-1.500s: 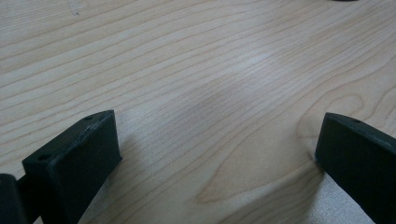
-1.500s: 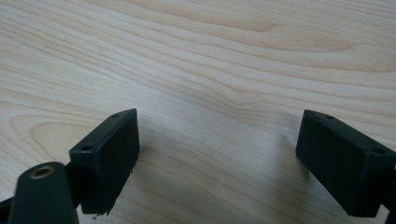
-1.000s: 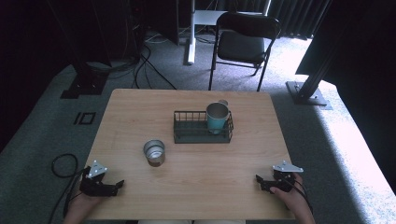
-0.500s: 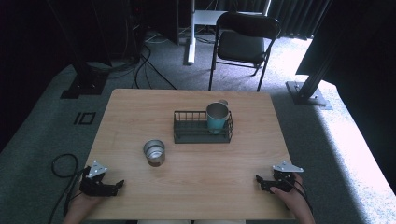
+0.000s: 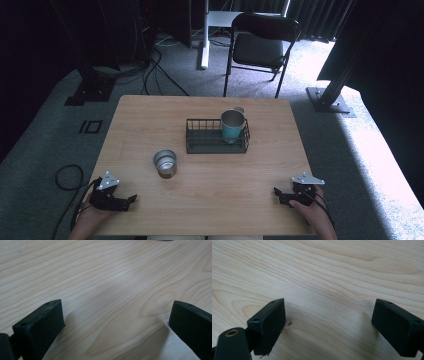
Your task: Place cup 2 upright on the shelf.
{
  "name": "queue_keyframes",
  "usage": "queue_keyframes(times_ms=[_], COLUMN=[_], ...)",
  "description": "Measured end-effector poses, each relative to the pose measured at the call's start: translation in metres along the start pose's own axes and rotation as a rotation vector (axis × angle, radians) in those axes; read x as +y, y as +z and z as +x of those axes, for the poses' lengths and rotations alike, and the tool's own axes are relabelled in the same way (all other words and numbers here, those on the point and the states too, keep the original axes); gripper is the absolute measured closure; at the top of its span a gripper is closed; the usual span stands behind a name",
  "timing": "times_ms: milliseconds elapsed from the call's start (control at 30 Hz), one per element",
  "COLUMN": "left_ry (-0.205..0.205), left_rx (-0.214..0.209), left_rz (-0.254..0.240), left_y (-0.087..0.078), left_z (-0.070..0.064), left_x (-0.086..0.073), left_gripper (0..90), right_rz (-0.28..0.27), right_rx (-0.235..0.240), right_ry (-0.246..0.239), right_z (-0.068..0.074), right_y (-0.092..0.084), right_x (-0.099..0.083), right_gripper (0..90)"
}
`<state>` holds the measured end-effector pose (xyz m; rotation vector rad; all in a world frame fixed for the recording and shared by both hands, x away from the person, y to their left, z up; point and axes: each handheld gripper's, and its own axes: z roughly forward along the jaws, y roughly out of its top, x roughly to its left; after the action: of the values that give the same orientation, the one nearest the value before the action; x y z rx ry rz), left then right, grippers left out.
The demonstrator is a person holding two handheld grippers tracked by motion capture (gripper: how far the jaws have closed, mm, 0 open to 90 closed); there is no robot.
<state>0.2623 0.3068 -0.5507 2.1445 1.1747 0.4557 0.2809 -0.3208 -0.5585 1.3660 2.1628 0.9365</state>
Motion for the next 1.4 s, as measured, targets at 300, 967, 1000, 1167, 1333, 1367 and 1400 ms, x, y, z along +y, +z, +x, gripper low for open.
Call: queue_keyframes(times_ms=[300, 967, 1000, 1167, 1333, 1367, 1400], left_ry=[0.006, 0.003, 0.009, 0.024, 0.038, 0.045, 0.050], left_rx=[-0.043, -0.096, -0.095, -0.106, -0.113, -0.116, -0.109], left_rz=[-0.038, -0.119, -0.119, -0.124, -0.128, -0.129, -0.134], left_y=[0.003, 0.009, 0.010, 0.015, 0.020, 0.021, 0.021], left_z=[-0.009, -0.015, -0.016, -0.021, -0.026, -0.027, -0.029], left_x=[0.013, 0.039, 0.040, 0.050, 0.058, 0.060, 0.061], left_gripper=[1.4, 1.4, 1.4, 1.4, 1.4, 1.4, 1.4], right_rz=[0.000, 0.000, 0.001, 0.001, 0.001, 0.000, 0.000], right_rx=[0.000, 0.000, 0.000, 0.000, 0.000, 0.000, 0.000], right_ry=[0.000, 0.000, 0.000, 0.000, 0.002, 0.001, 0.001], right_z=[0.000, 0.000, 0.000, 0.000, 0.000, 0.000, 0.000], right_y=[0.000, 0.000, 0.000, 0.000, 0.000, 0.000, 0.000], right_x=[0.000, 0.000, 0.000, 0.000, 0.000, 0.000, 0.000], right_gripper=[11.6, 11.5, 11.5, 11.6, 11.6, 11.6, 11.5])
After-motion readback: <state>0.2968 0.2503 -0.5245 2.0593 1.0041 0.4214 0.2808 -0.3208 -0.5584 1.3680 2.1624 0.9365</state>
